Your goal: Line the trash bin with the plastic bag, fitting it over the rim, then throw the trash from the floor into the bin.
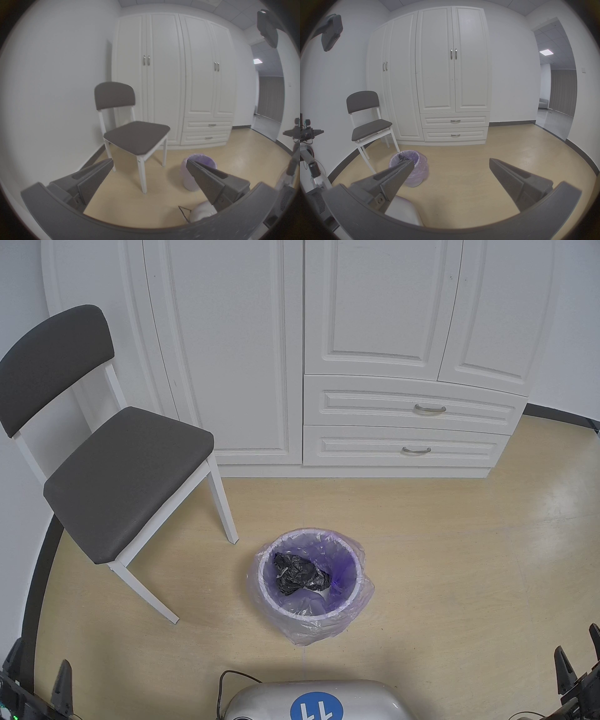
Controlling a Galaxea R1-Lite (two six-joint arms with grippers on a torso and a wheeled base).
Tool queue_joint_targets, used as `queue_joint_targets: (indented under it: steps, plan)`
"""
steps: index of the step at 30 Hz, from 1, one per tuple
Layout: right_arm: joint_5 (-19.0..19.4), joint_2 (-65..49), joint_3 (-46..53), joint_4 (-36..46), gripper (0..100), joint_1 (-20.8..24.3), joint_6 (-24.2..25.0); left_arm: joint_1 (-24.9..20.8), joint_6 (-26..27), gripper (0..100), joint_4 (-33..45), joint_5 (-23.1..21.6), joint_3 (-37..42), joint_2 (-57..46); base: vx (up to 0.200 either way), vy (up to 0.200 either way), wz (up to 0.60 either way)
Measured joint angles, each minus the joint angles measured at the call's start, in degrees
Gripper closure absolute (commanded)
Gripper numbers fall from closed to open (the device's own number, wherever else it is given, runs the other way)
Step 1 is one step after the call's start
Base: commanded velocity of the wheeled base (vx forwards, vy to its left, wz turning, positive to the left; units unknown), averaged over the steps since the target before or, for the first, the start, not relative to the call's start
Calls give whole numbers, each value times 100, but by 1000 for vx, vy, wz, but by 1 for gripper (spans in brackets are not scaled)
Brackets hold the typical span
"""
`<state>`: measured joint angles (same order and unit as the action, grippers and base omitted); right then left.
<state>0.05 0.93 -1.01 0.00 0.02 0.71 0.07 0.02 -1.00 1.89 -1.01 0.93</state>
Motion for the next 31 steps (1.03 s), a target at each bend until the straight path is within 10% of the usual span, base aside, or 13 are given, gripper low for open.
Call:
queue_joint_targets:
  steps: [31]
  plan:
    - [27,0,0,-13,0,5,41,-7,-35,0,98,-105,2,0,0,0,0]
